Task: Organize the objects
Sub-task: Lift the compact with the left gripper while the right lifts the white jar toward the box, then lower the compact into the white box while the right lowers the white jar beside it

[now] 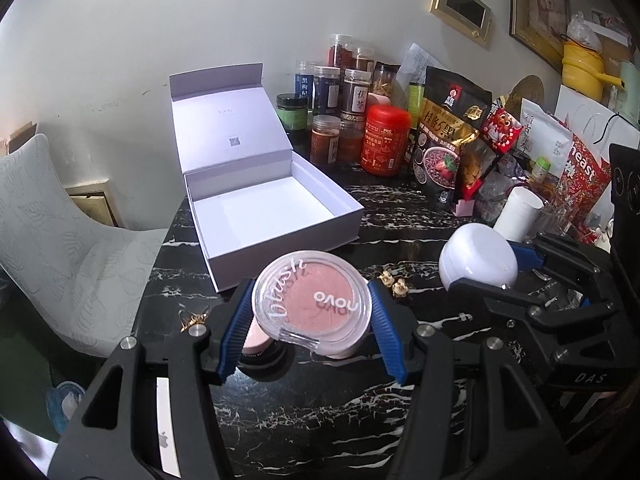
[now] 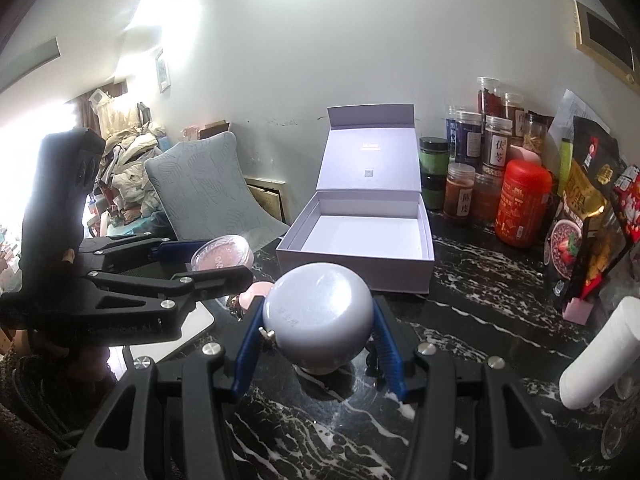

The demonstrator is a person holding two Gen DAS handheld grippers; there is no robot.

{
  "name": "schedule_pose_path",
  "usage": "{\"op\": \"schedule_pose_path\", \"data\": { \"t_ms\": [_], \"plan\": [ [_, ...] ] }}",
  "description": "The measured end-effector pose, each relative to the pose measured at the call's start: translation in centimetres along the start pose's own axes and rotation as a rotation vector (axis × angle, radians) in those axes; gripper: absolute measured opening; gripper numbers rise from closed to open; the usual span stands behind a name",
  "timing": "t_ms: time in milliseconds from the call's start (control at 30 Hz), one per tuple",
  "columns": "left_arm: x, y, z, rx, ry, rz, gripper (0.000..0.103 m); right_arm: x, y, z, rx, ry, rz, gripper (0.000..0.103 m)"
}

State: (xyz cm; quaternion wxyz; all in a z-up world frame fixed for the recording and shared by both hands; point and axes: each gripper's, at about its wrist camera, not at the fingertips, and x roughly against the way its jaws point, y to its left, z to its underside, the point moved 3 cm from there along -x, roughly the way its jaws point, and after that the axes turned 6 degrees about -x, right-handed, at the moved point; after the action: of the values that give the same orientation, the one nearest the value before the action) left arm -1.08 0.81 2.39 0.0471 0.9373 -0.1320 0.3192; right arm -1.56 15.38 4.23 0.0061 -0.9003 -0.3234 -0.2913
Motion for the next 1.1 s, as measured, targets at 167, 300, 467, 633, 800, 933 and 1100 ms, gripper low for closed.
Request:
{"op": "schedule_pose_path", "data": {
  "t_ms": [167, 300, 467, 633, 800, 933, 1100],
  "plan": [
    [-1.2, 1.0, -1.3, 0.009, 0.013, -0.016, 0.055, -1.7, -0.5, -1.3, 0.008, 0.013, -0.015, 0.053],
    [-3.0, 2.1, -2.6, 0.007, 0.029, -0.023, 0.055, -3.5, -1.1, -2.5, 0.009, 0.023, -0.023, 0.053],
    [-5.6, 3.3, -4.3, 0.006, 0.045, -0.028, 0.055, -6.2, -2.1, -4.2, 0.013, 0.04, -0.025, 0.053],
    [-7.9, 4.3, -5.9, 0.007, 0.05, -0.032, 0.055, -8.5, -2.8, -6.2, 0.04, 0.047, -0.021, 0.053],
    [-9.8, 5.6, -7.2, 0.003, 0.059, -0.048, 0.055, -11.0, -3.4, -8.0, 0.061, 0.056, -0.033, 0.053],
    [-11.3, 6.8, -8.1, -0.004, 0.07, -0.064, 0.055, -12.6, -3.6, -9.0, 0.063, 0.063, -0.049, 0.053],
    [-12.8, 8.4, -8.9, -0.003, 0.08, -0.085, 0.055, -15.1, -3.8, -10.2, 0.074, 0.077, -0.064, 0.053]
  ]
}}
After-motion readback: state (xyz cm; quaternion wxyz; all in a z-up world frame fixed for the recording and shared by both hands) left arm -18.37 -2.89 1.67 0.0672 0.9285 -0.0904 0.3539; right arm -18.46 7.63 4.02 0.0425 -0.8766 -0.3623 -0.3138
